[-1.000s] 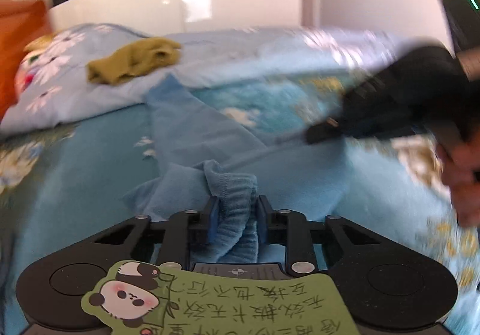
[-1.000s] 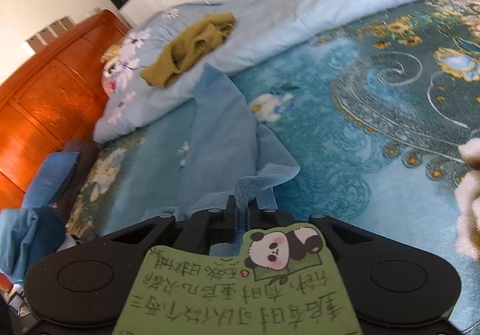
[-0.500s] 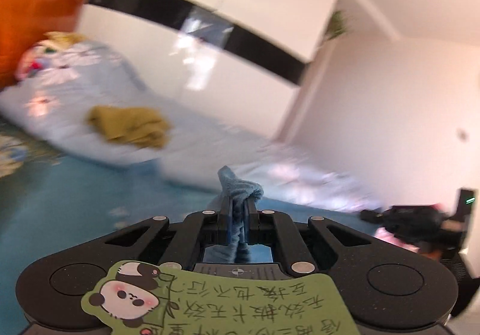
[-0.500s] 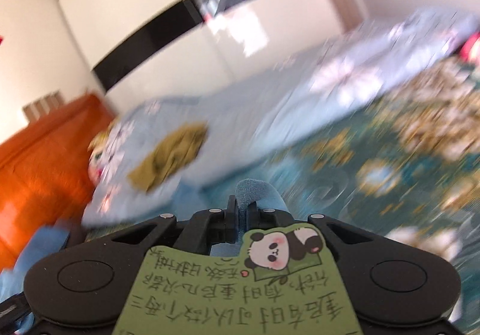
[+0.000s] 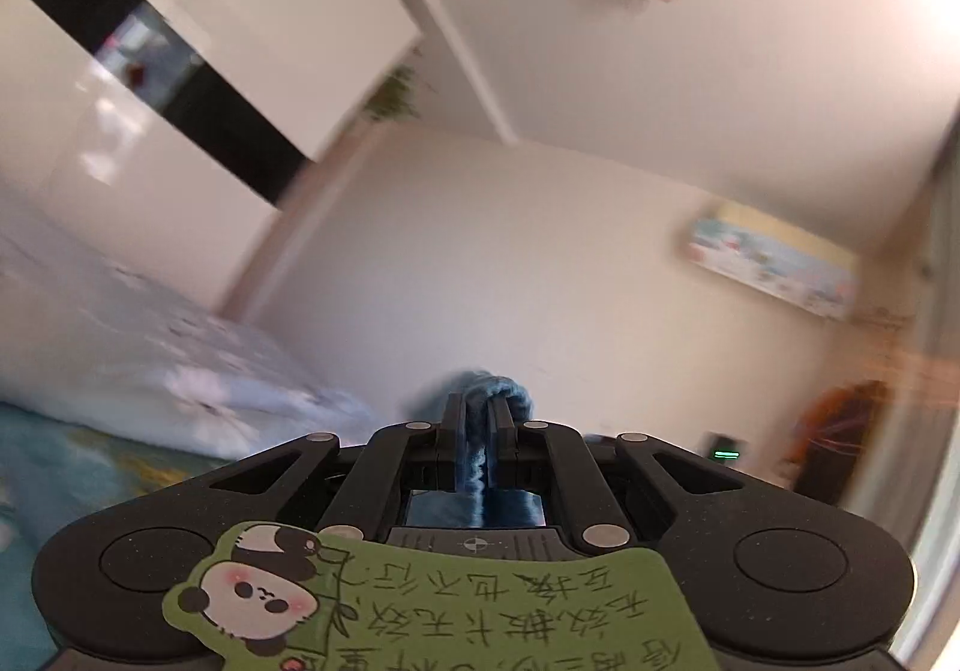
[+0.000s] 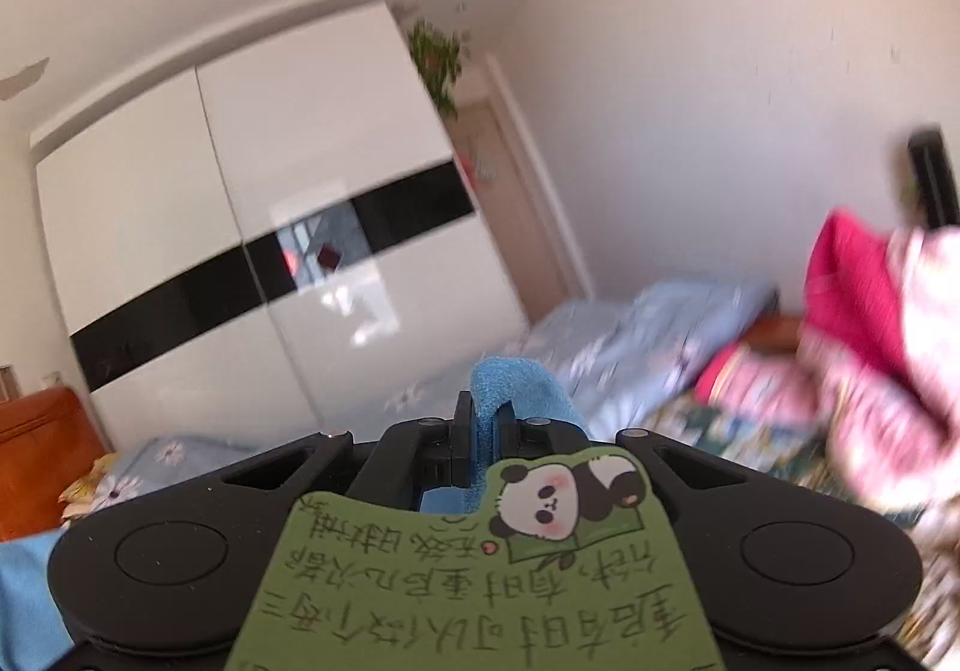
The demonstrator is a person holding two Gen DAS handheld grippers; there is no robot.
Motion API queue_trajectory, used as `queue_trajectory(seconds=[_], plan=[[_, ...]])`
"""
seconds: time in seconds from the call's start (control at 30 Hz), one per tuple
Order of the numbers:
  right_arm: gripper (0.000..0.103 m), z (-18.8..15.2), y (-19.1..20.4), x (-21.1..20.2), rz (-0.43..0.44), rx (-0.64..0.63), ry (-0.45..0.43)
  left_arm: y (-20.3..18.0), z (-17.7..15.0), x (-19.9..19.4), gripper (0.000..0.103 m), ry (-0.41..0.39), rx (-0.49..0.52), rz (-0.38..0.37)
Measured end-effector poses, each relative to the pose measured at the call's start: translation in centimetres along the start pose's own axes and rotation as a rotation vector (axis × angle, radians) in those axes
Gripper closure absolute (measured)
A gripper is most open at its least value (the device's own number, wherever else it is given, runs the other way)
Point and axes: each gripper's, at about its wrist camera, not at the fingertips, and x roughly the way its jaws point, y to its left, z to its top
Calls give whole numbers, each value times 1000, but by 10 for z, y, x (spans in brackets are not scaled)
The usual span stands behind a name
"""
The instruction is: Fold clothes
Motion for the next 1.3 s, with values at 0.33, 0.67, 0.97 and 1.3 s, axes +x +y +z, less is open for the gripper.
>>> queue_trajectory(seconds=[0.33, 0.67, 0.97, 1.3], plan=[[97, -90, 66, 81, 91, -181, 272, 84, -15, -22, 98, 29, -179, 197], [97, -225, 146, 178, 139, -219, 516, 146, -58, -6, 91, 262, -179, 424], [97, -209, 66, 199, -55, -170, 523, 170, -90, 90, 42, 362, -26, 482], [97, -217, 10, 193, -96, -106, 558, 157, -104, 135, 85, 410, 16, 476]])
